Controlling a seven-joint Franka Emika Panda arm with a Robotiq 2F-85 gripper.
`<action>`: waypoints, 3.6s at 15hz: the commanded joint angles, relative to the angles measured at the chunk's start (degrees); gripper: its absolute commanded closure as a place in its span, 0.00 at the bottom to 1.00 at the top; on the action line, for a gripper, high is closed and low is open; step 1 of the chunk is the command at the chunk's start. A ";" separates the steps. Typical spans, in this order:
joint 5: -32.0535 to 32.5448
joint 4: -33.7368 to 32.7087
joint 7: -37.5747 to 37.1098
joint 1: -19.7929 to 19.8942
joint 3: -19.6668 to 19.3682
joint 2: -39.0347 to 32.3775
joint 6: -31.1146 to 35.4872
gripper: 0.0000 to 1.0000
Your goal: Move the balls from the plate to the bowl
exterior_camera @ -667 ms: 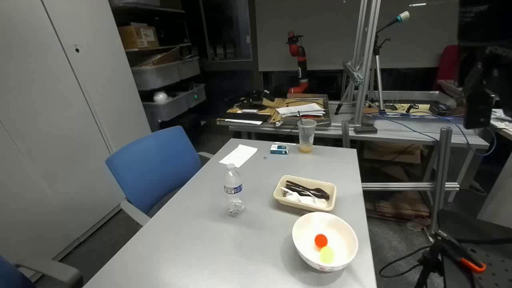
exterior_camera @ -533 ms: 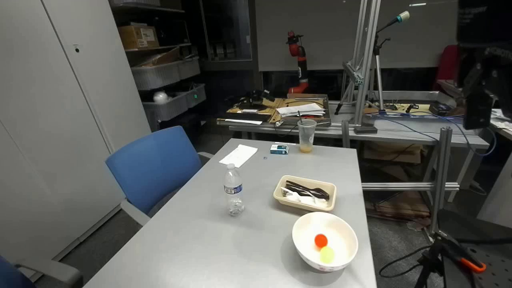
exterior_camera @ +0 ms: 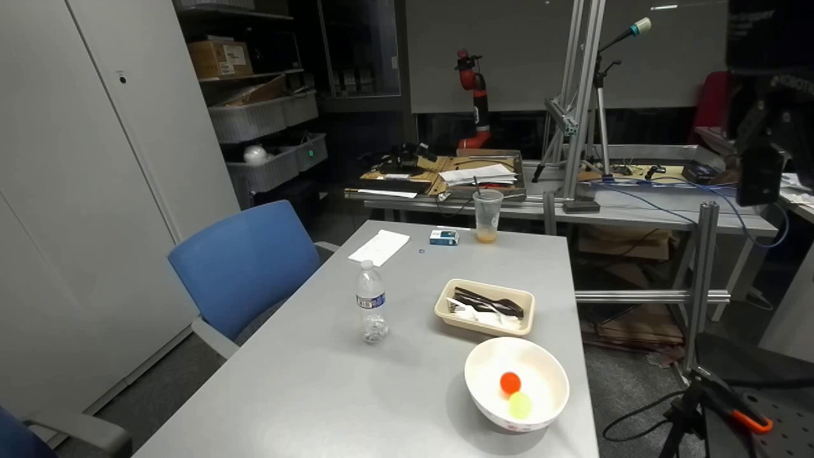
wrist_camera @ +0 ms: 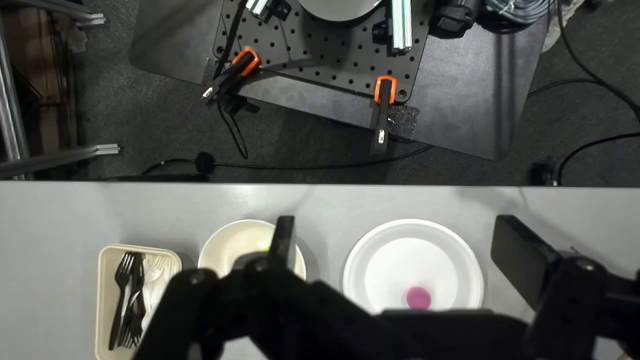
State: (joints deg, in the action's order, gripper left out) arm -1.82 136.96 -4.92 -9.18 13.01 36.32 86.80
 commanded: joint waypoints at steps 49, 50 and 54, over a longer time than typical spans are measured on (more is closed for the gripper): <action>-2.35 -0.90 -5.31 -0.89 0.10 -21.45 37.37 0.00; -0.13 0.17 -4.66 -0.46 -0.05 -19.25 35.66 0.00; -0.79 -0.28 -4.73 -0.55 -0.08 -21.50 36.96 0.00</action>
State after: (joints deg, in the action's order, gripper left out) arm -2.76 136.75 -9.54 -9.27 13.37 14.86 123.86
